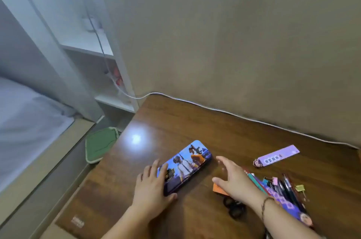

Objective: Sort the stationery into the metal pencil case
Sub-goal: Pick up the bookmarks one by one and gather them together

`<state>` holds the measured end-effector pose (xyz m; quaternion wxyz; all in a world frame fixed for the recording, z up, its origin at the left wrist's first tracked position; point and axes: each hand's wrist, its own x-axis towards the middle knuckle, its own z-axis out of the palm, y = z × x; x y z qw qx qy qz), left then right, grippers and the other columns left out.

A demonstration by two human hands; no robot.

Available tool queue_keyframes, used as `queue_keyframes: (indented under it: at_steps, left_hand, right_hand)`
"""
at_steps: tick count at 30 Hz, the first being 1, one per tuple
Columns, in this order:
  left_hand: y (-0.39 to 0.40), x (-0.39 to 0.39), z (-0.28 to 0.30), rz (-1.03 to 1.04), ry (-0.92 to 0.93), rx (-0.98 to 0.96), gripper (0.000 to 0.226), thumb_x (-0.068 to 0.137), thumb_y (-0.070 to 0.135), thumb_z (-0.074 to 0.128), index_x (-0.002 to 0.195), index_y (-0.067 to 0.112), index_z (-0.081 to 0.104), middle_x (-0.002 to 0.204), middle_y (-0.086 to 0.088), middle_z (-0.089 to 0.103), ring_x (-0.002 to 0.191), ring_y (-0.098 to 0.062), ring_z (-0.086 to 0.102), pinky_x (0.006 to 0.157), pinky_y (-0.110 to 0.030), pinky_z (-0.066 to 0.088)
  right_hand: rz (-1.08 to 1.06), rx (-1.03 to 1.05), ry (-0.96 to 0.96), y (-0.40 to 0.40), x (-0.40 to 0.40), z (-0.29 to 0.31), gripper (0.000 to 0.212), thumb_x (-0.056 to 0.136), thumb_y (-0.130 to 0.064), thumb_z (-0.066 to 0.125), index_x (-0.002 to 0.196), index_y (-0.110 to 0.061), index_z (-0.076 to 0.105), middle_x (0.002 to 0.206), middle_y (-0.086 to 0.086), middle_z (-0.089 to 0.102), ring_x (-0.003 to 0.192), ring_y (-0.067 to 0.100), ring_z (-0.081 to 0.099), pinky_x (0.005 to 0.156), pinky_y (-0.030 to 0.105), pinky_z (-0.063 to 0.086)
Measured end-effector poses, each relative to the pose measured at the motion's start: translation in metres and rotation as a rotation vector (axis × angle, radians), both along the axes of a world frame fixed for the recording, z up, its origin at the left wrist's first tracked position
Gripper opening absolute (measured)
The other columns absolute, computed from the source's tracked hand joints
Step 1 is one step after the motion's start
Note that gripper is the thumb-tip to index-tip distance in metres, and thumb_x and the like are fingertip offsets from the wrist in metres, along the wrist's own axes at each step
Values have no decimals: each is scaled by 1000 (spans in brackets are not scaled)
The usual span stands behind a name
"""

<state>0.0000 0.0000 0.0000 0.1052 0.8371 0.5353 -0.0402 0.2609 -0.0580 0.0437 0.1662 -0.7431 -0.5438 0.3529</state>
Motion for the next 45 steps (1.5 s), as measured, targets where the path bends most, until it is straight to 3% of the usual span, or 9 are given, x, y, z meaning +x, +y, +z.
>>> queue_keyframes:
  at_steps: [6, 13, 17, 21, 25, 30, 33, 40, 45]
  left_hand:
    - [19, -10, -13, -138, -81, 91, 75, 52, 65, 60, 117, 27, 56, 118, 3, 63, 99, -25, 64, 80, -36, 51]
    - [59, -41, 1, -331, -203, -109, 83, 59, 59, 64, 135, 27, 51, 133, 11, 60, 111, -17, 57, 95, -29, 46]
    - [79, -47, 12, -139, -459, -415, 65, 71, 53, 65, 132, 41, 46, 130, 13, 62, 117, -6, 59, 97, -27, 48]
    - [97, -37, 7, 234, -783, -326, 12, 92, 34, 64, 104, 36, 62, 100, 5, 71, 87, -5, 67, 80, -32, 57]
    - [105, -18, -2, 434, -747, -224, 39, 89, 12, 68, 126, 17, 58, 102, 2, 63, 78, -10, 65, 66, -21, 46]
    - [97, -16, -20, 350, -666, -184, 58, 80, 10, 70, 135, 17, 51, 125, -2, 61, 105, -23, 61, 91, -37, 50]
    - [92, -16, -26, 235, -581, -67, 44, 84, 23, 69, 126, 17, 58, 133, -4, 56, 120, -25, 52, 100, -40, 44]
    - [81, -17, -40, -134, -378, 86, 5, 85, 32, 69, 88, 30, 72, 83, 15, 70, 78, -14, 63, 76, -29, 41]
    - [79, -11, -42, -141, -316, 225, 15, 84, 26, 58, 77, 27, 72, 70, 11, 72, 62, -16, 65, 83, -32, 33]
  right_hand:
    - [-87, -128, 15, 36, 4, -25, 94, 78, -31, 76, 152, -27, 17, 154, -3, 36, 143, 17, 28, 116, 36, 27]
    - [-108, -93, -74, 17, -3, -42, 82, 78, -13, 65, 147, -37, 29, 114, -22, 56, 132, 11, 39, 112, 35, 30]
    - [-87, -19, -236, 20, -5, -38, 64, 83, -12, 53, 143, -30, 41, 141, -6, 50, 144, 9, 25, 121, 35, 1]
    - [-93, -5, -260, 29, -5, -41, 21, 94, -26, 48, 101, -33, 67, 123, -21, 63, 139, 4, 33, 121, 43, -1]
    - [-127, -34, -400, 43, -11, -37, 23, 91, -44, 55, 108, -34, 67, 91, -21, 71, 117, 5, 52, 118, 44, 11]
    - [-170, -76, -523, 58, -22, -31, 18, 88, -50, 58, 97, -37, 66, 82, -16, 67, 100, 12, 51, 89, 34, 35]
    - [-180, -98, -551, 63, -27, -30, 13, 90, -42, 56, 95, -35, 66, 86, -13, 67, 98, 13, 54, 84, 34, 38]
    - [-100, -138, -640, 66, -32, -28, 15, 93, -30, 49, 92, -30, 64, 84, -8, 65, 88, 15, 57, 78, 32, 42]
    - [-74, -198, -628, 68, -36, -23, 10, 94, -29, 51, 96, -27, 61, 90, -4, 66, 86, 15, 60, 75, 31, 49]
